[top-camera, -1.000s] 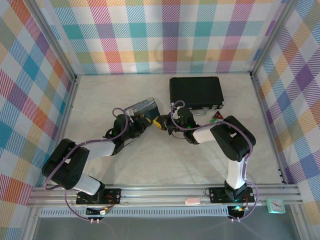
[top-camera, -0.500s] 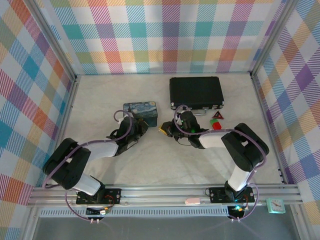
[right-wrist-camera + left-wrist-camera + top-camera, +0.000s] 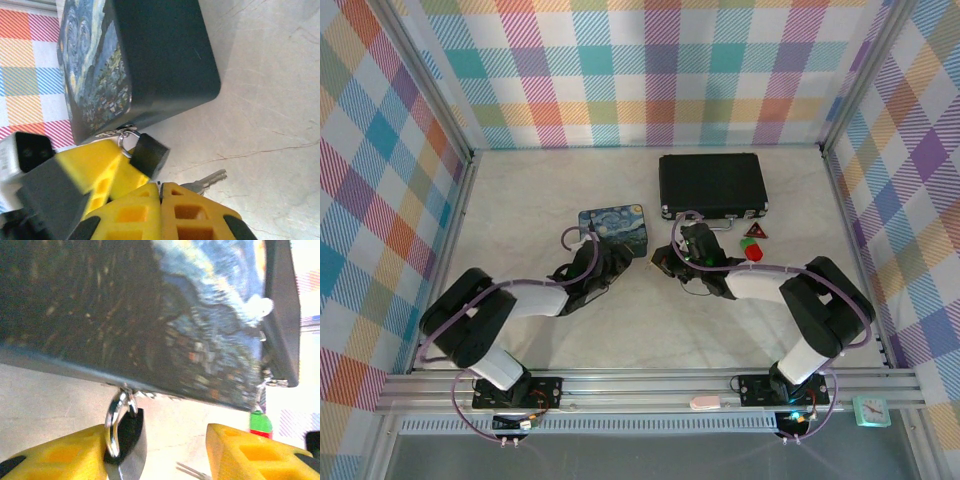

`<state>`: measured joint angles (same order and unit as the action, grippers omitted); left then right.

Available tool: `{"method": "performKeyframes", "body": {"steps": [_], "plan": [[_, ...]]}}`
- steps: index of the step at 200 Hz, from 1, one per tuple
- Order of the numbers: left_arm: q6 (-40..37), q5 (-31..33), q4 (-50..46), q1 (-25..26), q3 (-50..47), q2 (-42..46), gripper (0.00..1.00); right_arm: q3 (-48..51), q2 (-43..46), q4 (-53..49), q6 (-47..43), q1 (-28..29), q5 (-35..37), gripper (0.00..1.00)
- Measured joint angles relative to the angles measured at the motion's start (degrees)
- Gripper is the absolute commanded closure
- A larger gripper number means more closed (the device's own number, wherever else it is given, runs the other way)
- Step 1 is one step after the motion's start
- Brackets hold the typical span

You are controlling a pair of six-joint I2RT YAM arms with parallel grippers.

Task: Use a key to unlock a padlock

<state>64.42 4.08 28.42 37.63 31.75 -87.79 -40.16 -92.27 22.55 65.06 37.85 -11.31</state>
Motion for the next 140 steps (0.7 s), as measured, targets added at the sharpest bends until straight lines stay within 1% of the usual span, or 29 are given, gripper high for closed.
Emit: {"method": "performKeyframes", "body": {"steps": [10, 31, 53, 93, 140], "plan": [[1.05, 0.0, -1.2, 0.09, -0.85, 3.5, 0.53, 0.0, 0.0, -0.39, -0.07, 0.0, 0.22, 1.0], [2.25, 0.07, -2.05, 0.61, -1.49, 10.47, 0.53, -0.07, 0.0, -0.63, -0.13, 0.0, 0.7, 1.0], [2.78, 0.02, -2.86, 1.51, -0.46, 14.08, 0.52, -0.2, 0.11, -0.04, 0.5, 0.0, 1.53, 1.0], [3.76, -0.17, -3.15, 2.62, 2.32, 11.98, 0.53, -0.48, 2.8, 1.95, 1.95, 0.0, 3.52, 1.0], [4.09, -1.57, -0.66, 3.3, 3.87, 5.07, 0.58, -1.77, 4.7, 5.49, 4.07, 0.0, 4.02, 1.0]]}}
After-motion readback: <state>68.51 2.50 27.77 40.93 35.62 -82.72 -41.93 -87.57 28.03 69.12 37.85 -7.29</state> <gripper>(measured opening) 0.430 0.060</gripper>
